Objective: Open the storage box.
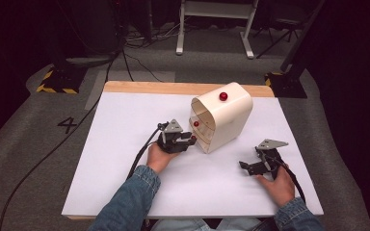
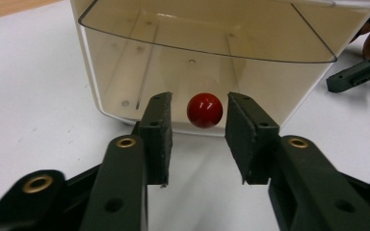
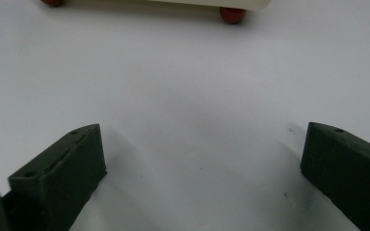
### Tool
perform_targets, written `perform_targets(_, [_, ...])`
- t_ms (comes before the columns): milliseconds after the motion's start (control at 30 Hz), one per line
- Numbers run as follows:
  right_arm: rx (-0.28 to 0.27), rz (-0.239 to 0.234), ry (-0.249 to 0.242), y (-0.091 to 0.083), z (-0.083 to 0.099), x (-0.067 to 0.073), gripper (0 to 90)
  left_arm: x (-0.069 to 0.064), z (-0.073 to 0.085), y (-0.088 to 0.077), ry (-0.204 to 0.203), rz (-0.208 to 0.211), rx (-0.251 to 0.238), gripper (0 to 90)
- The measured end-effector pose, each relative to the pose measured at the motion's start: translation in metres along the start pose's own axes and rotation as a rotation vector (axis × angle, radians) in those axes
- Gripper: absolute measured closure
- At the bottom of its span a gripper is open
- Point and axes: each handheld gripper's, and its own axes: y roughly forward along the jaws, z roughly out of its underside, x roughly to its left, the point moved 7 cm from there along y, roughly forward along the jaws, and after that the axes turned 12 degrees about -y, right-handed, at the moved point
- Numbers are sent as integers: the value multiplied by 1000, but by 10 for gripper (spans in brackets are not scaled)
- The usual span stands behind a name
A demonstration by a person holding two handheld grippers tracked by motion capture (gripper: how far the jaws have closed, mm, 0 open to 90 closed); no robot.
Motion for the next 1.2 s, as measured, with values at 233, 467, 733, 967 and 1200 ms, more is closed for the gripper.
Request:
perform_targets(233, [0,0,0,0,0,0,17,-2,1,0,14,20,7,733])
perform_targets(467, [0,2,-3,0,0,0,19,-3,1,-6,14,16,23,736])
perform_targets(733, [0,-2,1,0,0,0,18,-2,8,-26,17,3,52,735])
perform_targets(967, [2,-1,1,0,0,0,17,-1,18,-47,19,-16,50,736])
perform_targets(1200, [2,-1,2,0,0,0,17,2,29,-62,17,-26,61,735])
